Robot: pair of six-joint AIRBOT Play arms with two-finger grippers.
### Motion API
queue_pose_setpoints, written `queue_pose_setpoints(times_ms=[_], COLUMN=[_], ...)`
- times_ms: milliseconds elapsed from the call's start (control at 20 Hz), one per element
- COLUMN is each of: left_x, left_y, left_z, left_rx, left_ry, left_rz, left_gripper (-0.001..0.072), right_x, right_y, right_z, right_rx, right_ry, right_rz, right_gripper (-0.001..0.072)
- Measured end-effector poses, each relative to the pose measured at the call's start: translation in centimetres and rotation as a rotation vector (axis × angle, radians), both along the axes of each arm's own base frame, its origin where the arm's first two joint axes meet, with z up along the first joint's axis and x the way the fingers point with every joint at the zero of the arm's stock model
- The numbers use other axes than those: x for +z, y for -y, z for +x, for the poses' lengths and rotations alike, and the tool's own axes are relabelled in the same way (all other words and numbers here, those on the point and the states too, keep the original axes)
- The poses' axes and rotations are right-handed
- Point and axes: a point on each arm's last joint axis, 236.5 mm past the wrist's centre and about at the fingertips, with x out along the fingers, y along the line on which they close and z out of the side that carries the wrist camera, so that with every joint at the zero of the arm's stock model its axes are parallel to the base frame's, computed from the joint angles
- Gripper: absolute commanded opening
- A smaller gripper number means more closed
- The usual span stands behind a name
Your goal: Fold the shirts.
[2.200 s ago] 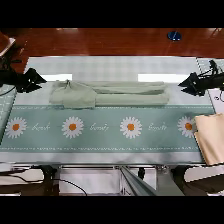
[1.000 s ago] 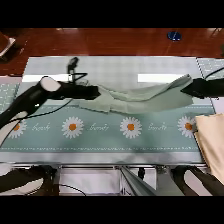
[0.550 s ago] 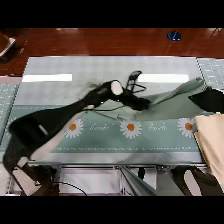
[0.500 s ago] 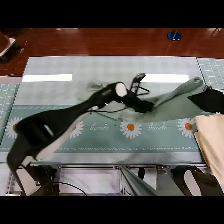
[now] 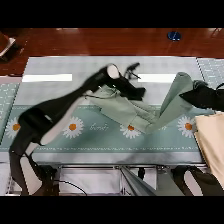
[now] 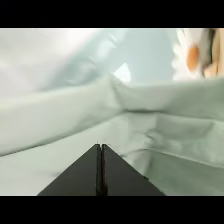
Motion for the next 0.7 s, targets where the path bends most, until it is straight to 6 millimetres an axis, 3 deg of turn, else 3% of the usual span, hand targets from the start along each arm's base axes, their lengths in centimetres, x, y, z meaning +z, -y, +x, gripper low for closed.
queue_pose_setpoints(times_ms=[200, 350, 450, 550, 700], left_x=[6.2, 11.6, 14.2, 15.7, 15.5], left_y=[-12.5, -21.0, -26.1, -29.6, -32.2], left_z=[7.8, 8.7, 7.5, 4.6, 0.0], left_rx=[0.197, 0.316, 0.398, 0.466, 0.543], left_ry=[0.081, 0.185, 0.264, 0.323, 0.378], left_rz=[0.035, 0.068, 0.109, 0.132, 0.14], left_gripper=[0.0016, 0.0016, 0.0017, 0.0017, 0.0017], right_x=[-0.4, -1.7, -2.9, -4.7, -7.9], right_y=[-4.4, -8.8, -12.1, -15.2, -20.0], right_z=[1.5, 3.5, 5.7, 7.9, 10.6], right_rx=[0.123, 0.216, 0.267, 0.31, 0.375], right_ry=[-0.012, -0.037, -0.063, -0.093, -0.147], right_rz=[0.094, 0.14, 0.157, 0.154, 0.153], right_gripper=[0.0022, 0.0022, 0.0023, 0.0023, 0.0037])
